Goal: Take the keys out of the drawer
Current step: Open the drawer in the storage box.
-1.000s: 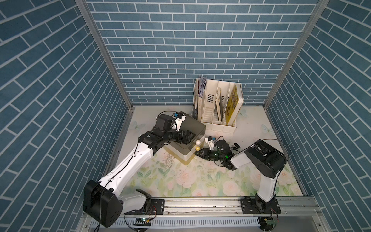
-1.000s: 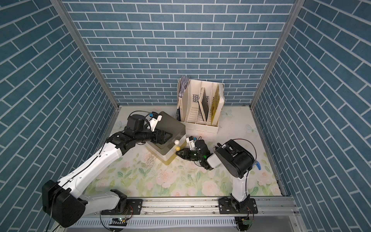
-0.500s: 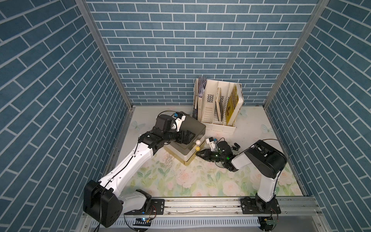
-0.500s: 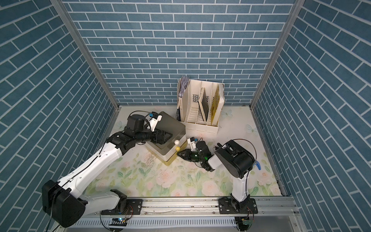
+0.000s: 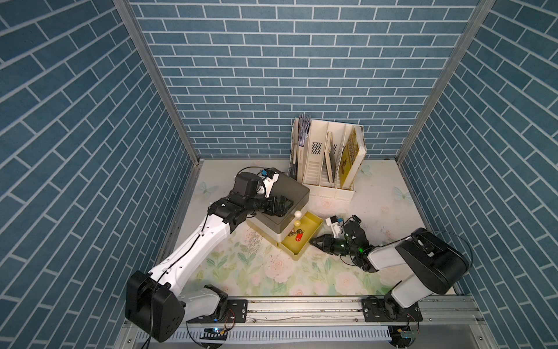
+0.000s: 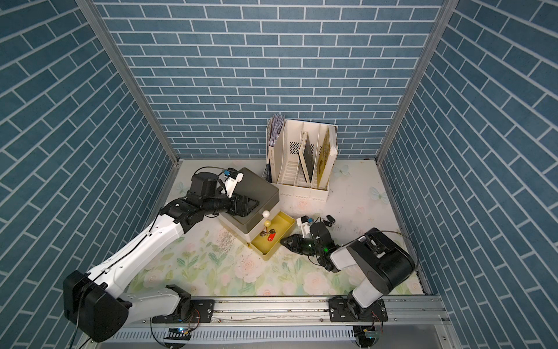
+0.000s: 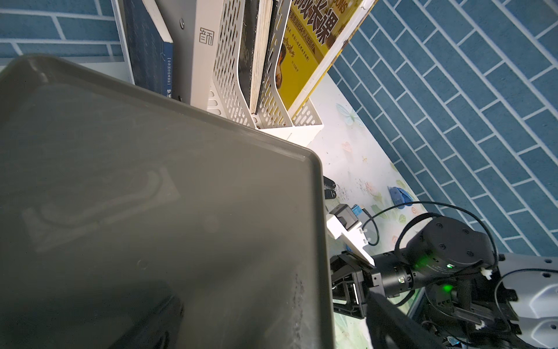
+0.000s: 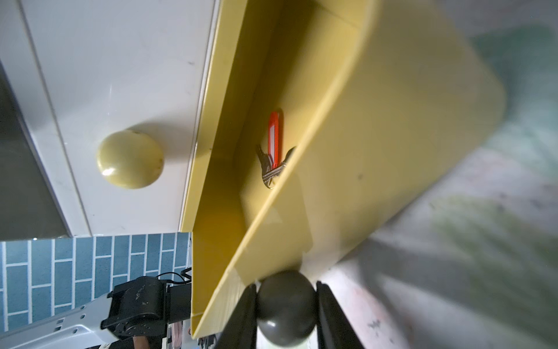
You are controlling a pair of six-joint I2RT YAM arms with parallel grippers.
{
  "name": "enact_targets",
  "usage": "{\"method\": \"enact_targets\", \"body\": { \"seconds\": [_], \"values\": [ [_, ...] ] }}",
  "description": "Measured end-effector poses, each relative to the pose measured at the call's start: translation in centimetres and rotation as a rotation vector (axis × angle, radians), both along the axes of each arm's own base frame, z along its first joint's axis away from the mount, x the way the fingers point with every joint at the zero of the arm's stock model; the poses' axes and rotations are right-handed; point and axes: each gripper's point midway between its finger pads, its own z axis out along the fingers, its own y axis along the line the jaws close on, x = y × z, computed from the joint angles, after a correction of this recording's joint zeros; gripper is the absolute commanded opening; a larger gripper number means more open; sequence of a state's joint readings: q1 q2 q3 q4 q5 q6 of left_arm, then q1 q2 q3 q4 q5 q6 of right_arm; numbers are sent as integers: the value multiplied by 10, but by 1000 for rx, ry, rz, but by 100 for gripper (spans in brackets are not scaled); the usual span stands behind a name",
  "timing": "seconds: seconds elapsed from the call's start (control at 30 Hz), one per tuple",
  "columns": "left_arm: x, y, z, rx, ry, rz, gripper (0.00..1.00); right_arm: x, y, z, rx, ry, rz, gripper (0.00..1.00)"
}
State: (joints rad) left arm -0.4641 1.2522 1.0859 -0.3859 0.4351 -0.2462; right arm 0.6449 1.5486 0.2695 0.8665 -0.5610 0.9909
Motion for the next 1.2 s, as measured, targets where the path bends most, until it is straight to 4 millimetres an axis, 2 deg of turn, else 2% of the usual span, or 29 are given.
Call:
{"method": "enact_targets", "body": {
  "seconds": [0.4, 0.7, 0.93, 1.0, 1.1, 1.2],
  "values": [
    [2, -1, -1, -1, -3, 2, 100, -21, -41, 2, -13, -26, -53, 8],
    [6, -2, -1, -2, -10, 5, 100, -25, -54, 3, -23, -38, -74, 8],
    [7, -2, -1, -5, -12, 4, 100, -28, -57, 8, -15, -56, -73, 11],
    [8, -3, -1, -6, -16, 5, 100, -30, -58, 7, -17, -54, -74, 16],
    [8, -3, -1, -8, -20, 4, 100, -30, -60, 8, -21, -61, -81, 35],
    [9, -3, -1, -9, -21, 5, 100, -32, -63, 5, -38, -60, -87, 43]
  ]
}}
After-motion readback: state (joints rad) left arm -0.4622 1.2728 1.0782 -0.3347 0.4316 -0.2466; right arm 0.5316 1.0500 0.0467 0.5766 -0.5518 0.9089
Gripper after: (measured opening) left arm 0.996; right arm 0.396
